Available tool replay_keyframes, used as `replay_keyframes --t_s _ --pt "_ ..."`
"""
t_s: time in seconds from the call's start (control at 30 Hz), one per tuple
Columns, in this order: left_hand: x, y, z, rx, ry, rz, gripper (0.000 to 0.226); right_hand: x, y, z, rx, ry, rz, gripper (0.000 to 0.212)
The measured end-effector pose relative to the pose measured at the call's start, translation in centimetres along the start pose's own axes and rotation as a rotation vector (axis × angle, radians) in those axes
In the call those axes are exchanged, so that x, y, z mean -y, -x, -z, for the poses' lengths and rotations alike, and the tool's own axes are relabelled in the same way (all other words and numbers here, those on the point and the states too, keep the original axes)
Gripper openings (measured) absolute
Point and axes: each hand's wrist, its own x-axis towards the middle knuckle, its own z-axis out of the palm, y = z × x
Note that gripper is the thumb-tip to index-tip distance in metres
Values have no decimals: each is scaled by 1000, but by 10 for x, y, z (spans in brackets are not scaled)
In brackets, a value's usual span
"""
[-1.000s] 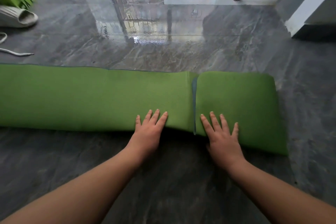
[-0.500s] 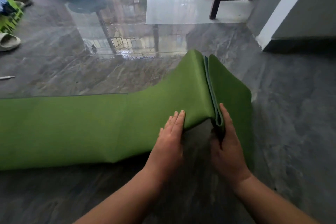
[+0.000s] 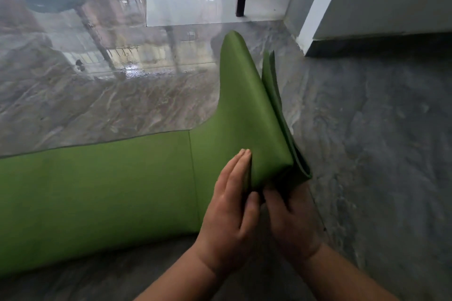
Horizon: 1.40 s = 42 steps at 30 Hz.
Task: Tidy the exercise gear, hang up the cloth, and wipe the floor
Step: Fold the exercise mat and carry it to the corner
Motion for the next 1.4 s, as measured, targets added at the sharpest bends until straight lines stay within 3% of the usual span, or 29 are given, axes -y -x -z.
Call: replay_keyframes --t_s 0.1,0.2,0.3,0.37,0.43,0.53,0.63,0.73,0.83,0.9,1.03,1.17,1.27,1.4 --pt "-3 -12 13 -127 222 138 37 -6 3 -1 77 -135 -75 57" --pt "-7 -31 29 -200 269 218 33 -3 -6 -2 58 -381 -172 42" --pt "-17 -49 40 -149 284 322 33 7 -30 -2 -55 -347 -244 59" --pt "-18 -57 38 -90 374 385 28 11 -43 -5 -83 -340 -266 46" --pt "-20 -62 33 -46 481 381 42 17 -54 -13 -39 -489 -312 35" --pt "-25 -60 27 -4 555 354 62 29 -53 -30 113 -610 -346 43" --pt "-37 -55 43 -55 503 306 56 28 -43 -49 178 -636 -338 55" --pt "-50 -62 94 -85 543 401 50 33 -33 -80 311 -494 -243 56" --pt "-59 -70 164 -46 237 476 35 41 -26 -120 387 -334 -147 63" --pt "-58 -70 209 25 17 536 32 51 -23 -149 388 -190 -76 55" --pt "-38 -54 281 94 -180 652 65 57 -3 -200 571 215 35 59" --pt "4 -19 301 116 -564 717 85 47 20 -247 771 515 98 72" --pt "41 6 305 92 -686 751 81 33 32 -263 830 669 108 67" --pt "79 32 322 196 -767 836 70 6 57 -258 870 973 233 74"
